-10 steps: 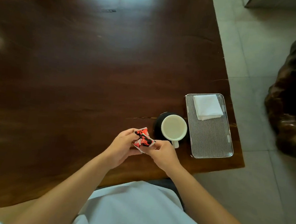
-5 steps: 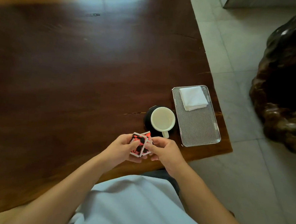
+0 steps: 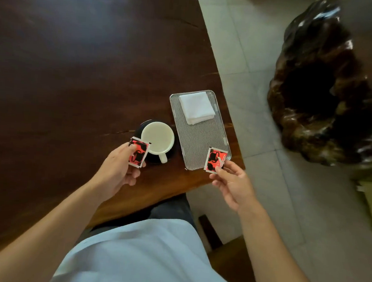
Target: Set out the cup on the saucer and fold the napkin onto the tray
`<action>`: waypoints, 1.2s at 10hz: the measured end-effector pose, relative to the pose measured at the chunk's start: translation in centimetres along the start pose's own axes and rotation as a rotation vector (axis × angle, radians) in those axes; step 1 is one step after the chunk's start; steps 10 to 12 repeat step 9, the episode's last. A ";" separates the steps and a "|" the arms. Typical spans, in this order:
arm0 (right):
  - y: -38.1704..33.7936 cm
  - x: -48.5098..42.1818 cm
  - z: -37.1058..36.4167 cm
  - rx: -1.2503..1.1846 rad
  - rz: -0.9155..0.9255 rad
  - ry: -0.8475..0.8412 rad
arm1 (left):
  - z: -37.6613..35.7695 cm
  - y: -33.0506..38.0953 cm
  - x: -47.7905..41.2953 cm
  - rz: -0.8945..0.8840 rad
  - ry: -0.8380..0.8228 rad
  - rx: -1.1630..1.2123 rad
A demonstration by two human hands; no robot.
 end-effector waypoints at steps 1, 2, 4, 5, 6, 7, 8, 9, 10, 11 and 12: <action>-1.4 -2.0 2.1 0.016 0.012 0.023 | -5.0 -0.1 -0.8 0.062 -0.118 0.056; -2.4 -5.1 3.1 0.069 0.007 0.014 | -9.8 -0.4 -2.4 0.098 -0.199 0.112; -2.0 -13.5 3.4 0.297 0.007 -0.099 | -15.5 -1.2 -8.7 0.132 0.035 0.073; -0.6 -17.3 2.8 0.438 -0.010 -0.216 | -15.9 -1.8 -11.5 0.177 0.213 -0.023; 0.9 -19.7 2.5 0.660 -0.006 -0.299 | -15.5 -2.4 -13.4 0.224 0.339 -0.080; 0.6 -21.1 2.4 0.931 0.137 -0.358 | -15.5 -2.4 -14.4 0.237 0.407 -0.141; -0.5 -20.7 2.0 1.109 0.262 -0.415 | -15.5 -2.4 -14.4 0.292 0.492 -0.309; -1.5 -20.1 1.8 1.192 0.337 -0.420 | -15.2 -2.1 -14.6 0.290 0.555 -0.482; -1.5 -20.1 1.8 1.192 0.337 -0.420 | -15.2 -2.1 -14.6 0.290 0.555 -0.482; -1.5 -20.1 1.8 1.192 0.337 -0.420 | -15.2 -2.1 -14.6 0.290 0.555 -0.482; -1.5 -20.1 1.8 1.192 0.337 -0.420 | -15.2 -2.1 -14.6 0.290 0.555 -0.482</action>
Point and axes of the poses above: each hand's wrist, its own x-axis away from the middle knuckle, its own z-axis out of the back of the hand, y = z × x, the point moved 8 cm from there along -x, towards the middle knuckle, and after that the axes turned 14 degrees about z, right-handed, at the moved point
